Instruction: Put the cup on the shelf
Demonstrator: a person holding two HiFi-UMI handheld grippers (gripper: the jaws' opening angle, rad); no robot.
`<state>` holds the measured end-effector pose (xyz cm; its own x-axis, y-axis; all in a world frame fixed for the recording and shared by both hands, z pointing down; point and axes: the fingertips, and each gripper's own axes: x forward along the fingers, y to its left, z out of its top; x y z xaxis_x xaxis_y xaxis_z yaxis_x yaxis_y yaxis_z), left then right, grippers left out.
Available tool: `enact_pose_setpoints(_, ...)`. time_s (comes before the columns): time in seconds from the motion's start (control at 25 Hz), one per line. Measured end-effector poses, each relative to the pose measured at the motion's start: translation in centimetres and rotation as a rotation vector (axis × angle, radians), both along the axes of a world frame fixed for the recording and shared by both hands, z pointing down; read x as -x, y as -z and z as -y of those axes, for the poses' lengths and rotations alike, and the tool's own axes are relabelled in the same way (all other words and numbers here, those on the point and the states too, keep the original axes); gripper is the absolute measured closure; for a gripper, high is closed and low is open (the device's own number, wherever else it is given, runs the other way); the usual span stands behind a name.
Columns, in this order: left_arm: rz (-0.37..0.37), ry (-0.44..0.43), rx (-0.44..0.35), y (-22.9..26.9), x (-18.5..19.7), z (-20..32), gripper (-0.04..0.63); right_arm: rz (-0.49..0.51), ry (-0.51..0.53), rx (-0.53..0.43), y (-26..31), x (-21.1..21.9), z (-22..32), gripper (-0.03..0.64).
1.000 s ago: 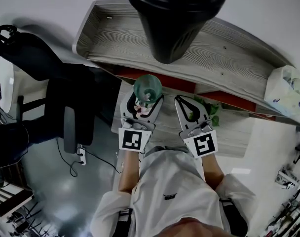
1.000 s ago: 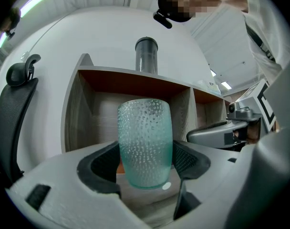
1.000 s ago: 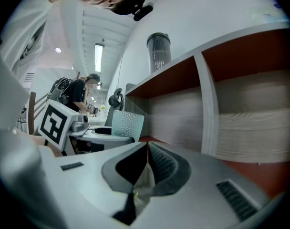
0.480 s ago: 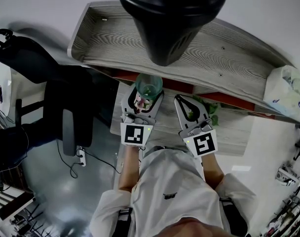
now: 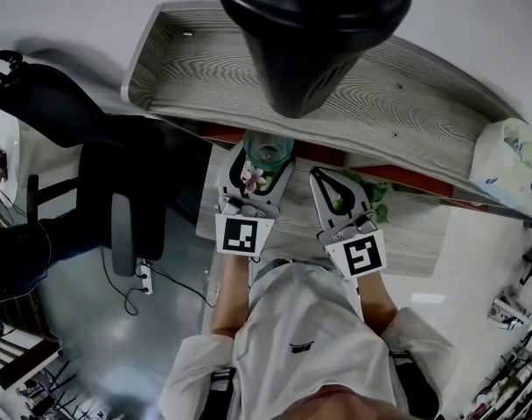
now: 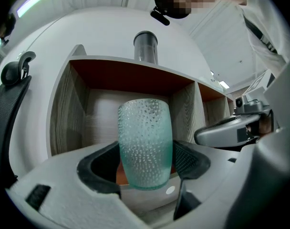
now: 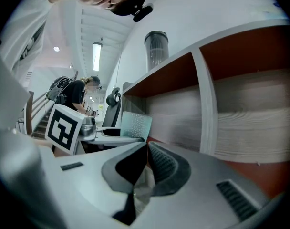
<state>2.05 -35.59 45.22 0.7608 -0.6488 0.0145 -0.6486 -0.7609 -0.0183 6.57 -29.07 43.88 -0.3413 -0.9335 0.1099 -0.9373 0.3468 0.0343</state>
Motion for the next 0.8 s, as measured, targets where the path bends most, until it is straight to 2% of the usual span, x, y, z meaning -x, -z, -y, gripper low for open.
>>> enact_pose_setpoints(0.8, 0.081, 0.009, -0.014, -1.8, -1.2, 1.2, 0.241, -0.007, -0.005, 0.010, -0.4, 0.1, 0.2, 0.586)
